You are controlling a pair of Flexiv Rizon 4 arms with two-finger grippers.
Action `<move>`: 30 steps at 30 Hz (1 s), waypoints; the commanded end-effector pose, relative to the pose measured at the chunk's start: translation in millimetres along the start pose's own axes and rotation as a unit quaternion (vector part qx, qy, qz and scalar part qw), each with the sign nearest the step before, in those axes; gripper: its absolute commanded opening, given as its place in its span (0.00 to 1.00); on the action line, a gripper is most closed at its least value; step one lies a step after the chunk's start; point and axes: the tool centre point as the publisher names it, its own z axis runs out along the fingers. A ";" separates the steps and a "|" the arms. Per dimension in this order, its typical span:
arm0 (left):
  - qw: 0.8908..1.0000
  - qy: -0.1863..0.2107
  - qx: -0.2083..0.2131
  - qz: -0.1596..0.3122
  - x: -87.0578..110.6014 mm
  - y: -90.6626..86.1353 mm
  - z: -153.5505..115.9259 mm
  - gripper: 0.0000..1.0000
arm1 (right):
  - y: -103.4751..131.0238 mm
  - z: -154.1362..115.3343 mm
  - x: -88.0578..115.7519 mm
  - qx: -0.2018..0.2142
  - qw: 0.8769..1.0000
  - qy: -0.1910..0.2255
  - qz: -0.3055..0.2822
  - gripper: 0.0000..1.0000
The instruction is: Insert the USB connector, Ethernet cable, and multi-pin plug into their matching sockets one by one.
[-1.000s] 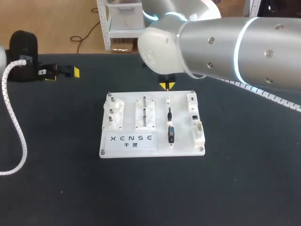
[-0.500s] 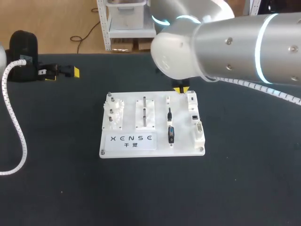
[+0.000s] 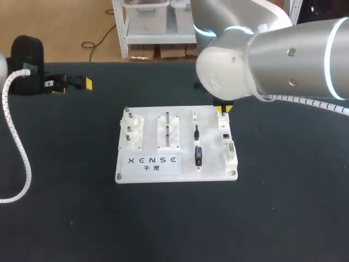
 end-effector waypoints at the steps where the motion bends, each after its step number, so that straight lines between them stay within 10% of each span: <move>1: 1.000 0.000 0.000 0.000 0.0 0.0 0.0 1.00 | -2.4 5.2 2.6 0.003 1.000 -0.009 0.001 0.00; 30: 1.000 0.000 0.000 0.000 0.0 0.0 0.0 1.00 | 5.4 16.8 -10.4 0.001 1.000 0.002 -0.001 0.00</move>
